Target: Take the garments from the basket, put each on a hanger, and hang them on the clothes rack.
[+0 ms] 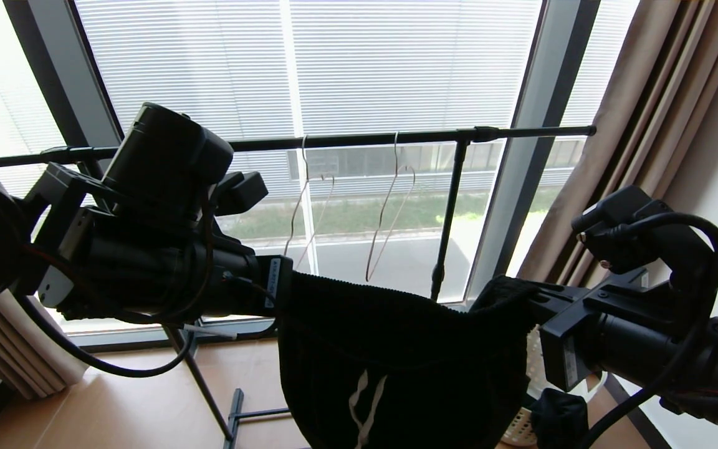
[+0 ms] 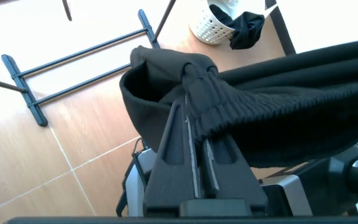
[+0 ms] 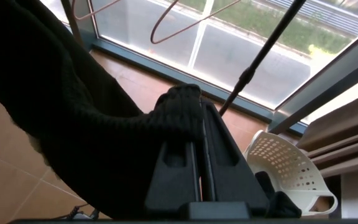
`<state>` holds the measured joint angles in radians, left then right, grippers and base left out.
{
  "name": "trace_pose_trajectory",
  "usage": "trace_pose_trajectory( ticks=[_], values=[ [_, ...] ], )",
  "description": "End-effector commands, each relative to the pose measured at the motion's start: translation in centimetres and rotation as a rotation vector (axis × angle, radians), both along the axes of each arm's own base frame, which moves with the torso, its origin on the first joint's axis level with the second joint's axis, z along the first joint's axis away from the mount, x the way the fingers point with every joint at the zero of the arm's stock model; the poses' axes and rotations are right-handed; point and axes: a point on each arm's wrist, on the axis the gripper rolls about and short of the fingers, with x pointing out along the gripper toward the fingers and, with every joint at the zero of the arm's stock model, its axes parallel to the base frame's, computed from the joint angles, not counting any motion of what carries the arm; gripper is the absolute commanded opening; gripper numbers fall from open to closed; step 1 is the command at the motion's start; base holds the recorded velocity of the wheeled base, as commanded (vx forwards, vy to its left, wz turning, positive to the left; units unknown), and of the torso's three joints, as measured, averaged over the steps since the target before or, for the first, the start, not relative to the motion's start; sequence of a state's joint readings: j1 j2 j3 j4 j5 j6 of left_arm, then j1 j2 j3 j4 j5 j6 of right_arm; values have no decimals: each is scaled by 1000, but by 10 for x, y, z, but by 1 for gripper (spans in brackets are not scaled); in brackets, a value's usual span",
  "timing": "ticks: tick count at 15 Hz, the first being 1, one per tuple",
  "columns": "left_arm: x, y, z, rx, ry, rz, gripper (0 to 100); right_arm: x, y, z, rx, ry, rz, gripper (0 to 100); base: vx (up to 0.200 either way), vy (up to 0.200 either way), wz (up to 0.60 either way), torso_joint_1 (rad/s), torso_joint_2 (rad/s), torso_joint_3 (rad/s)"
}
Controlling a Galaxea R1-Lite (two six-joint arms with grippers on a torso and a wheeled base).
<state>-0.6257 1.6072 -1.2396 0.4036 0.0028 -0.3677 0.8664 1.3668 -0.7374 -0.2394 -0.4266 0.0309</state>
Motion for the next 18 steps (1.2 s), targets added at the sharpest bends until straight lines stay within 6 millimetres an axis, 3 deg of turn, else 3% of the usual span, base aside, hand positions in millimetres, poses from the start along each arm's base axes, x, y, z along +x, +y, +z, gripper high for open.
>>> trace_pose_trajectory(
  ticks=[1, 6, 13, 18],
  values=[
    [1, -1, -1, 1, 2, 0, 0, 0, 0, 1, 2, -2, 4, 0, 0, 0, 0, 0, 0, 0],
    [1, -2, 7, -17, -19, 3, 0, 5, 2, -5, -7, 26, 19, 0, 0, 0, 0, 0, 0, 0],
    [5, -6, 25, -57, -72, 0, 0, 29, -1, -37, -26, 174, 34, 0, 0, 0, 0, 0, 0, 0],
    [7, -16, 33, -74, -98, -22, 0, 45, 14, -61, -5, 229, 8, 0, 0, 0, 0, 0, 0, 0]
  ],
)
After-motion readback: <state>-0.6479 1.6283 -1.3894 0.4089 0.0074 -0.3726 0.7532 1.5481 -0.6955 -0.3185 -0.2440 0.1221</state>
